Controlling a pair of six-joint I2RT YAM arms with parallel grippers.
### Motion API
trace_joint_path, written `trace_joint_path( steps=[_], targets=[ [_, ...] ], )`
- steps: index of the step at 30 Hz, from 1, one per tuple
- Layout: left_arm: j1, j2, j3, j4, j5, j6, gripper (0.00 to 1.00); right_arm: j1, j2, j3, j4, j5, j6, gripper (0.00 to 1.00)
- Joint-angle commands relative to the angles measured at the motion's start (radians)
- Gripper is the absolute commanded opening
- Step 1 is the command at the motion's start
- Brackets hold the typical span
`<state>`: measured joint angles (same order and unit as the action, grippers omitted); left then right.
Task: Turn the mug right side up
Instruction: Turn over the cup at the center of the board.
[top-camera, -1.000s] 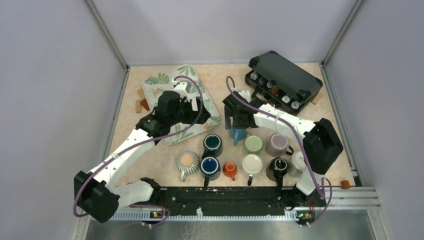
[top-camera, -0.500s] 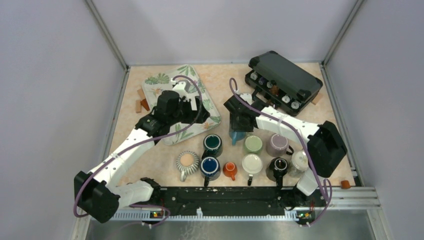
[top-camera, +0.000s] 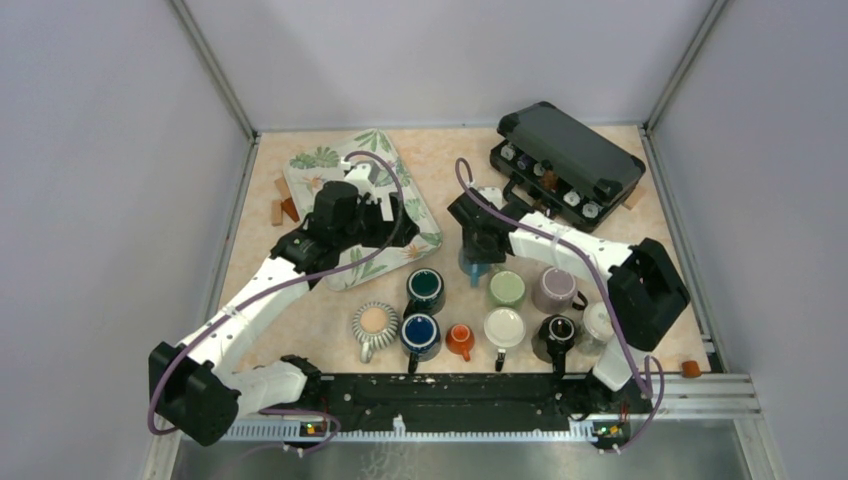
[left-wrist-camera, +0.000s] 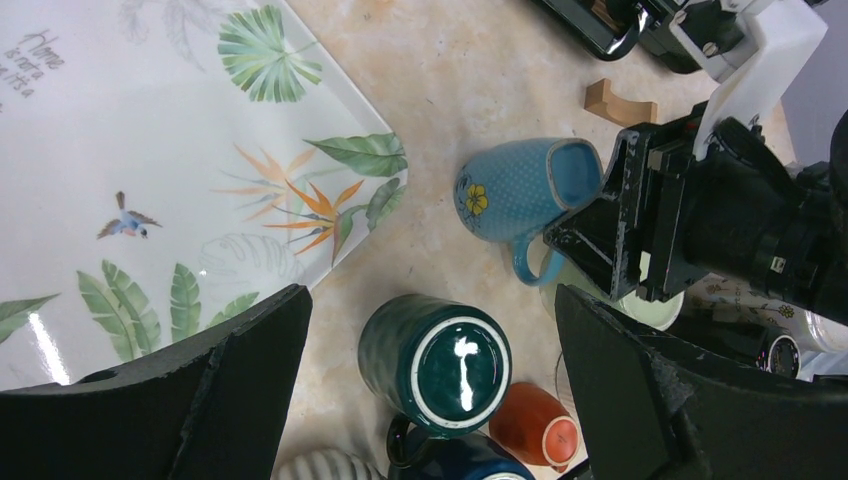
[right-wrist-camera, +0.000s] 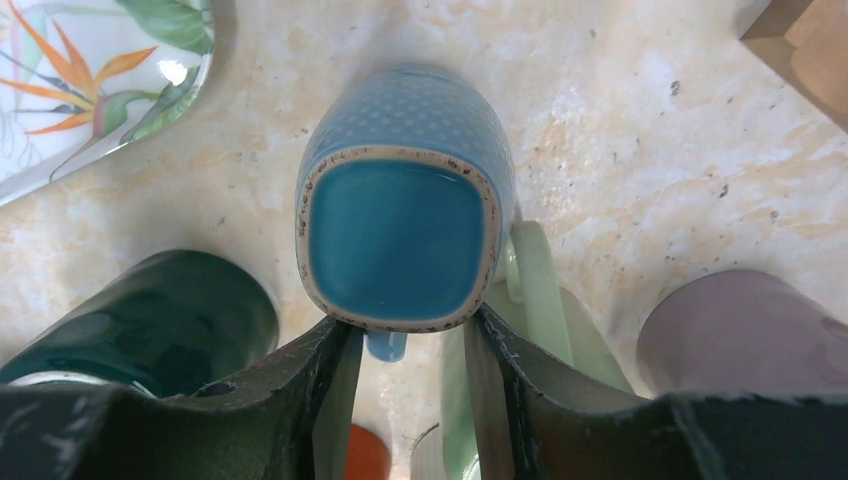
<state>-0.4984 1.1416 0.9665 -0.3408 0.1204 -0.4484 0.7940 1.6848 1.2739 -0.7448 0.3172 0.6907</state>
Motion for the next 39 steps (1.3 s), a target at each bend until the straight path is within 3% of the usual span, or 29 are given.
trace_joint_path(
  steps=[1, 15, 21, 27, 39],
  targets=[
    [0.006, 0.008, -0.012, 0.049, 0.020, -0.017, 0.98, -0.026, 0.021, 0.027, 0.036, 0.033, -0.058, 0.41],
    [0.011, 0.021, -0.022, 0.056, 0.039, -0.035, 0.98, -0.024, -0.002, -0.016, 0.096, -0.015, -0.055, 0.32],
    [0.014, 0.023, -0.026, 0.061, 0.043, -0.040, 0.98, -0.020, 0.001, -0.026, 0.098, -0.021, -0.038, 0.33],
    [0.018, 0.022, -0.029, 0.061, 0.047, -0.047, 0.98, -0.020, -0.001, -0.048, 0.108, -0.021, -0.018, 0.42],
    [0.021, 0.021, -0.037, 0.062, 0.059, -0.061, 0.99, -0.021, 0.011, -0.043, 0.142, -0.024, -0.002, 0.35]
  ],
)
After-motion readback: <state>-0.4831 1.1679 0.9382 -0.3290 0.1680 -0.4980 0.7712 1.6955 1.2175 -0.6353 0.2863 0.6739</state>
